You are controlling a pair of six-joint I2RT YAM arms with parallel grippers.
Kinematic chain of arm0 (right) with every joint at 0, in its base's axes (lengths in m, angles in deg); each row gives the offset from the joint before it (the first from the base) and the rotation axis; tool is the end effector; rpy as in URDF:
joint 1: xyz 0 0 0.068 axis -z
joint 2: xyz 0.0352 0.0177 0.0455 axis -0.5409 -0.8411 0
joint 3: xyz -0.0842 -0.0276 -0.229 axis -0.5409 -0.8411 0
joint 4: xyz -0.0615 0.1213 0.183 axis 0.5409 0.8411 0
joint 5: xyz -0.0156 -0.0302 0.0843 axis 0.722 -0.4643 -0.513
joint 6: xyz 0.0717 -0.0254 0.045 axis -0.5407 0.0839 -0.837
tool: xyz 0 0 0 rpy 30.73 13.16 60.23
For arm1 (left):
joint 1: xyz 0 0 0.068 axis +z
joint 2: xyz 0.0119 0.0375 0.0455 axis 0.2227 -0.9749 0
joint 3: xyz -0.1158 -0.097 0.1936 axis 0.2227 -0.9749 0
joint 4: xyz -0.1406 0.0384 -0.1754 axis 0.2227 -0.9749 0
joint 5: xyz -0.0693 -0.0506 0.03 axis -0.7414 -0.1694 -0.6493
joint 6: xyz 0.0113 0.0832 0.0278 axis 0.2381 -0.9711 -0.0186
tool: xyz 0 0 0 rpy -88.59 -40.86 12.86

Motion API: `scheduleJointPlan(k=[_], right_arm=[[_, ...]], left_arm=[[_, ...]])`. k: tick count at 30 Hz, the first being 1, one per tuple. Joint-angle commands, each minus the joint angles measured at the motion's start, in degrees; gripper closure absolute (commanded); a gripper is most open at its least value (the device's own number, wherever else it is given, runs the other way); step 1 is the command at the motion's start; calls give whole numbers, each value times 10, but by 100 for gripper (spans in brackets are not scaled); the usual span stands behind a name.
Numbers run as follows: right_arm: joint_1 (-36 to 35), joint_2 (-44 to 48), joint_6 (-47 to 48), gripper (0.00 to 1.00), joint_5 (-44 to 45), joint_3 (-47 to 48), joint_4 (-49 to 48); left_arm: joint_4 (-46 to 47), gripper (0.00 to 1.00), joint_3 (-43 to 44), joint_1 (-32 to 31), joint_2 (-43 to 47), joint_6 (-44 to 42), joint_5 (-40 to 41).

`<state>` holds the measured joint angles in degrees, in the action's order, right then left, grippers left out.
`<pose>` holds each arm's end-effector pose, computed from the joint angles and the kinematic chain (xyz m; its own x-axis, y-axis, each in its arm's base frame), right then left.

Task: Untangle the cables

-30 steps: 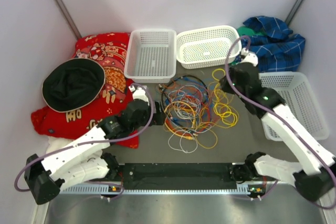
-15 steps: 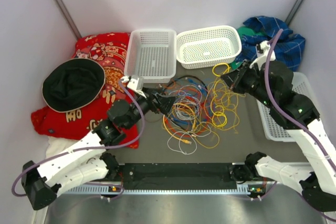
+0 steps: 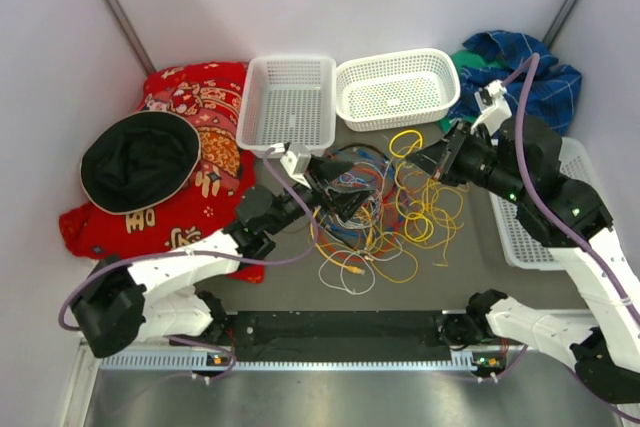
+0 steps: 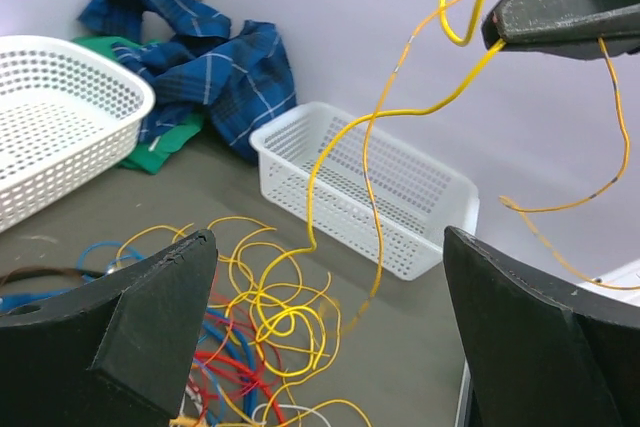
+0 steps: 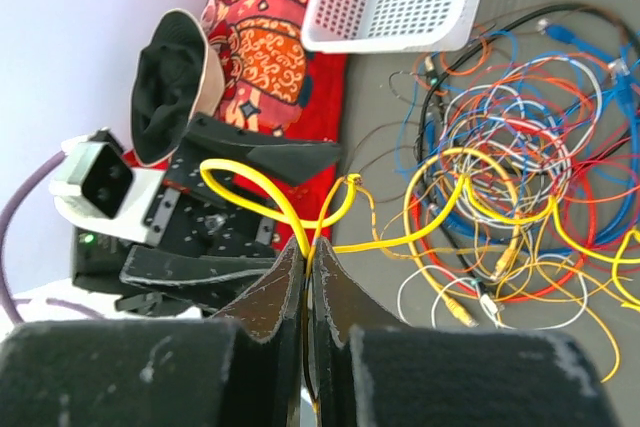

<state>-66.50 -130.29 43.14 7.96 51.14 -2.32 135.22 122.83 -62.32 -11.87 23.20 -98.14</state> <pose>0.1494 0.1080 0.4076 -0.6065 0.4067 -0.6833 -0.2854 0.6907 0.6644 0.1741 -0.2236 0.3168 -0.1700 -0.4079 -0.8971 0.8560 0.3898 -0.3394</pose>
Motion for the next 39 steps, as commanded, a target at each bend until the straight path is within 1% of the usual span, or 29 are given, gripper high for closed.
scheduleJointPlan(k=[1,6,8,9,10,11,12,13,14,15,16,17,18,19,20,21,22,24,25,26,27,28,30,31,35,36,38,39], right_arm=[[-2,8,-15,100,-30,21,-11],[-3,7,-16,100,-37,21,-13],[-3,7,-17,100,-41,20,-13],[-3,6,-16,100,-40,19,-11],[-3,6,-16,100,-38,17,-10],[-3,8,-16,100,-38,15,-11],[-3,9,-15,100,-37,11,-10],[-3,10,-13,100,-29,9,-9],[-3,11,-11,100,-24,4,-6],[-3,15,-9,100,-18,2,-5],[-3,17,-3,91,-2,-2,0],[-3,21,0,77,5,-8,1],[-3,28,5,59,9,-12,0],[-3,30,13,32,18,-15,1],[-3,34,18,24,21,-22,1],[-3,36,22,18,26,-26,-1],[-3,42,27,8,35,-30,-2],[-3,47,35,3,45,-42,-5],[-3,51,41,1,47,-47,-5],[-3,53,42,1,59,-59,-11],[-3,56,43,1,64,-65,-12],[-3,59,46,1,71,-71,-14],[-3,64,49,1,85,-90,-19],[-3,66,51,1,97,-96,-21],[-3,91,54,2,125,-130,-23],[-3,95,55,2,129,-135,-23],[-3,104,55,2,141,-150,-23],[-3,112,54,2,144,-154,-23]], left_arm=[[107,1,32,-13,-44,-10,-46],[136,2,61,-21,-103,-1,-64],[150,8,73,-21,-133,5,-69],[155,16,76,-21,-150,9,-84],[158,23,81,-21,-157,15,-88],[160,31,89,-21,-163,17,-93],[163,57,93,-22,-169,19,-94],[163,68,96,-21,-169,23,-92],[148,83,97,-21,-166,20,-91],[133,100,97,-21,-148,14,-90],[104,100,103,-21,-135,3,-77],[35,100,109,-21,-121,-8,-72],[-24,100,118,-21,-89,-16,-54],[-80,100,148,-21,-74,-18,-8],[-202,100,167,-20,-60,-19,23],[-252,100,187,-20,-41,-22,43],[-296,100,224,-18,-33,-28,63],[-403,100,256,-15,-17,-37,111],[-434,100,288,-14,-14,-47,123],[-459,100,305,-13,-12,-49,141],[-511,100,321,-12,-12,-53,154],[-532,100,358,-9,-15,-57,166],[-574,100,399,-7,-27,-64,196],[-608,100,439,-7,-34,-76,209],[-676,100,531,1,-72,-106,283],[-688,100,548,14,-91,-107,302],[-729,100,598,39,-113,-98,305],[-745,100,613,70,-137,-89,305]])
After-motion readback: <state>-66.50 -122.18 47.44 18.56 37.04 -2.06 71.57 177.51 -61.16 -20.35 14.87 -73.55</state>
